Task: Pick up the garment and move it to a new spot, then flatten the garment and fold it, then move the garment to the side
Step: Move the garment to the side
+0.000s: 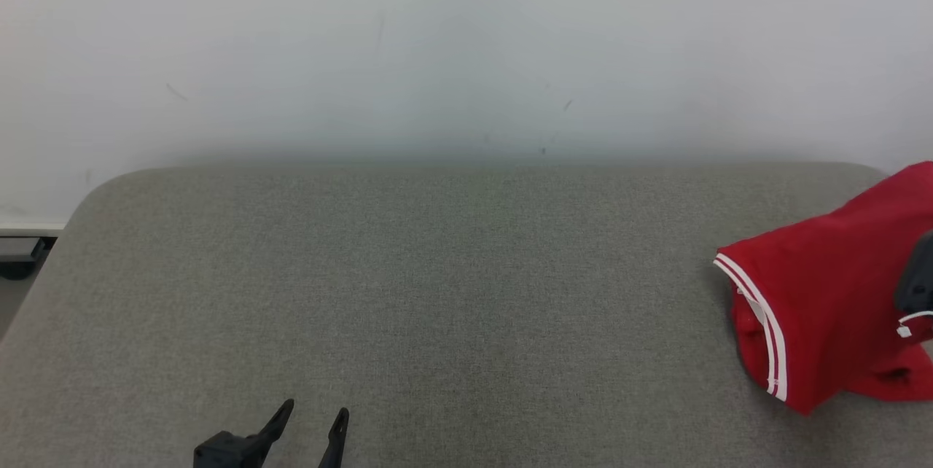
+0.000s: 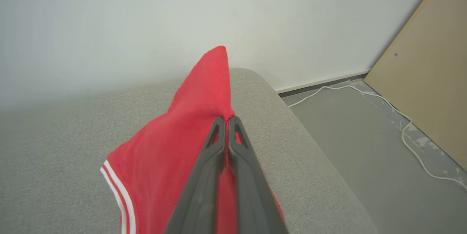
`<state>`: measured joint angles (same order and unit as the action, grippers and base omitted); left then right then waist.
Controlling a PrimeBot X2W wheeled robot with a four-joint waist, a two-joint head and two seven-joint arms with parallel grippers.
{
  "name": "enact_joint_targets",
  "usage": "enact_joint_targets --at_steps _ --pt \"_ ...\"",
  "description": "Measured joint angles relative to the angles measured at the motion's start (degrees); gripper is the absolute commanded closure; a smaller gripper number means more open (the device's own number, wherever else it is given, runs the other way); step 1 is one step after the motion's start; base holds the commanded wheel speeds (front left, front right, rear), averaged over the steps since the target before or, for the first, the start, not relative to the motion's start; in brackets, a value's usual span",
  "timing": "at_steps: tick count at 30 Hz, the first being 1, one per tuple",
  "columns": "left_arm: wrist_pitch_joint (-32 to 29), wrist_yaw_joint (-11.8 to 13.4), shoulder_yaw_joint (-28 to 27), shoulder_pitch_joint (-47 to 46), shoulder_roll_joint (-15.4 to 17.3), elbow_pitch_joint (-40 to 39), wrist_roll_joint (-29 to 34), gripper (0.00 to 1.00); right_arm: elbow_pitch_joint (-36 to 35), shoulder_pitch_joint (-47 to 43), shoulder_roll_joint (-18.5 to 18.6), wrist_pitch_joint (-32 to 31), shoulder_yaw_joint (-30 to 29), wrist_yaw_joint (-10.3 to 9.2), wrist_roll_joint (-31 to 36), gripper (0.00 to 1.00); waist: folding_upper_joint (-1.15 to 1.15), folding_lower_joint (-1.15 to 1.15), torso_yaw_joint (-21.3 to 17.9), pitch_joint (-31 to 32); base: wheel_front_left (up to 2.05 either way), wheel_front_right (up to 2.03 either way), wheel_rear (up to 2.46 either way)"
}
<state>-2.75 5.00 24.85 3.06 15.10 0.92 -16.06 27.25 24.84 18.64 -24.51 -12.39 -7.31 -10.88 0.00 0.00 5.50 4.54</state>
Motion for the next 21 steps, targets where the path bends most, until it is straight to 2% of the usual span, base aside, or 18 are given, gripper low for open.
enact_joint_targets --at_steps 17,19,21 --pt "-2.07 -1.57 1.14 -3.05 1.82 -2.09 1.35 0.00 2.71 -1.34 1.86 -0.33 -10.44 0.00 12.26 1.00 0.00 0.00 2.33 -4.77 0.00 0.00 0.00" --pt "-2.35 -1.99 1.59 -4.17 1.69 -2.18 1.51 0.00 2.77 -2.10 2.97 0.89 -10.74 0.01 13.40 0.00 0.00 0.00 2.92 -5.29 0.00 0.00 0.00" --pt "-2.37 -2.05 1.68 -5.03 1.67 -2.20 1.52 0.00 2.90 -2.11 3.64 2.16 -11.47 0.00 14.52 0.00 0.00 0.00 3.53 -5.77 0.00 0.00 0.00"
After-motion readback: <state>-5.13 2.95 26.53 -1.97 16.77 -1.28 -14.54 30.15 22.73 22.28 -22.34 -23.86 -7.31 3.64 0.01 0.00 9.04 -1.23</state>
